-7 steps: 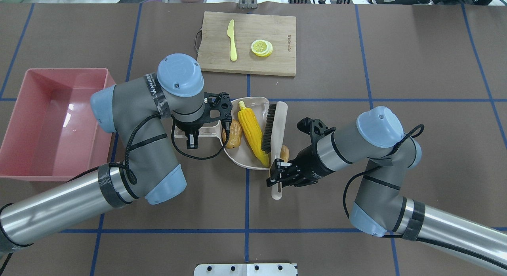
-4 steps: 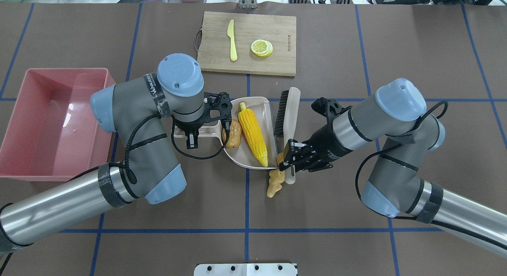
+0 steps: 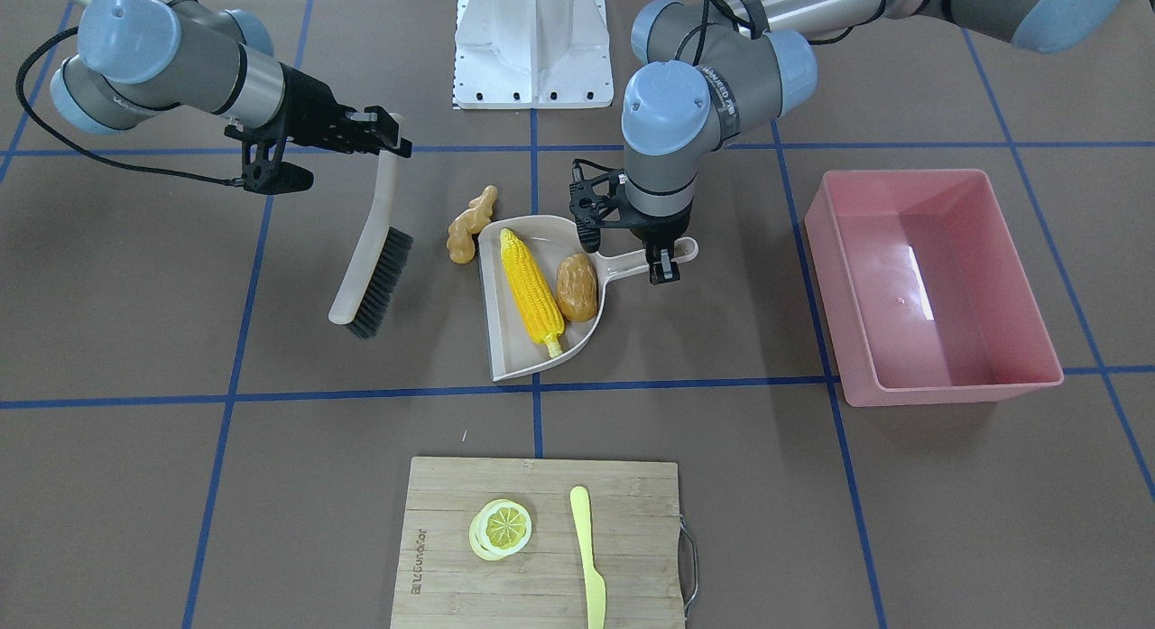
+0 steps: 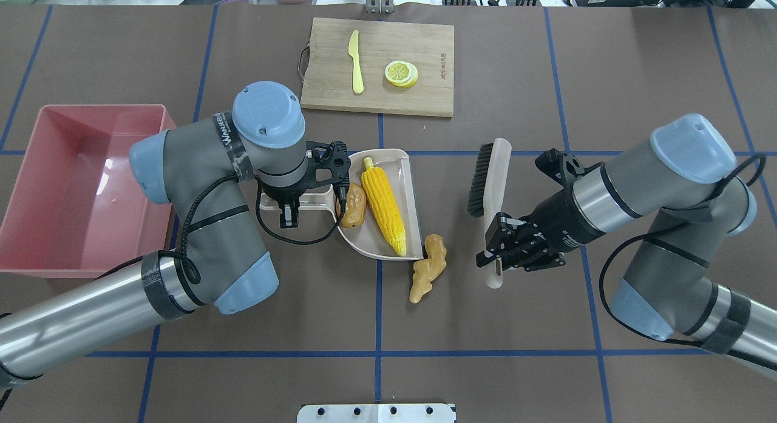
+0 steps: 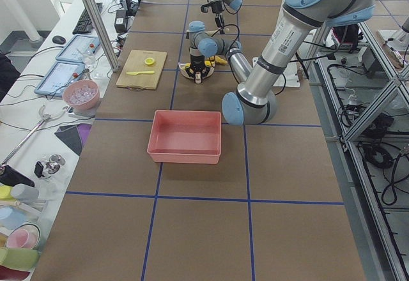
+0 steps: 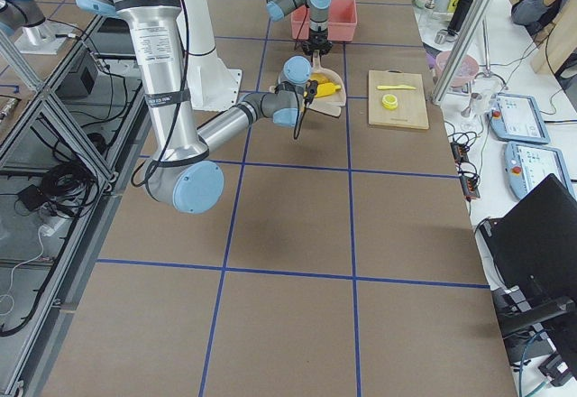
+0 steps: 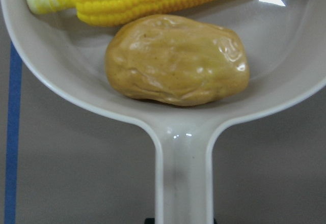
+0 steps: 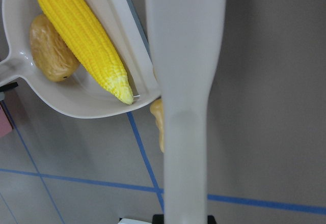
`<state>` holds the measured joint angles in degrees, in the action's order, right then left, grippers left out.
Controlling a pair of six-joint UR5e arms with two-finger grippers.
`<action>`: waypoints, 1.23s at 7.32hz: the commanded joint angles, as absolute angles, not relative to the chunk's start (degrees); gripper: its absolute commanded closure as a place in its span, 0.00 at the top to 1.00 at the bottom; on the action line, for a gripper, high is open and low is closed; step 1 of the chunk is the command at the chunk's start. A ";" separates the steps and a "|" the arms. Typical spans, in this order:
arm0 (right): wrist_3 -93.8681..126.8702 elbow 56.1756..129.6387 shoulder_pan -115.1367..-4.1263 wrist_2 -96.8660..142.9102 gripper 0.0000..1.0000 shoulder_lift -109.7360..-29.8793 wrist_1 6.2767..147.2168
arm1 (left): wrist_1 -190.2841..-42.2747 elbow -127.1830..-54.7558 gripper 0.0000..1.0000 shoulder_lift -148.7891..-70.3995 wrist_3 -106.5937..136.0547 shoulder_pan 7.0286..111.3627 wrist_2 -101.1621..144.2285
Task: Sweep and dump trash into bin
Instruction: 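Push the food into the dustpan with the brush in the right gripper, then draw the brush back toward the robot with the right gripper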
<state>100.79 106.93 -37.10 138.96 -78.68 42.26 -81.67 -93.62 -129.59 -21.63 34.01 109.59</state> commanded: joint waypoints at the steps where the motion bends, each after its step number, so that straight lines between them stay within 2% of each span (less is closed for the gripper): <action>1: 113.06 111.25 -33.16 135.21 0.00 -80.07 42.19 | -81.48 -95.01 0.00 -128.59 -22.94 34.37 109.51; 4: 123.90 113.81 -24.02 123.69 0.00 -80.16 42.28 | -81.74 -95.54 0.00 -128.50 -24.68 34.02 109.25; 6: 123.93 118.71 -17.88 116.76 0.00 -81.64 46.81 | -81.83 -95.97 0.00 -128.15 -24.70 33.93 109.07; 9: 123.05 119.53 -10.90 110.83 0.00 -81.56 49.13 | -81.91 -96.59 0.00 -128.06 -24.78 33.58 109.07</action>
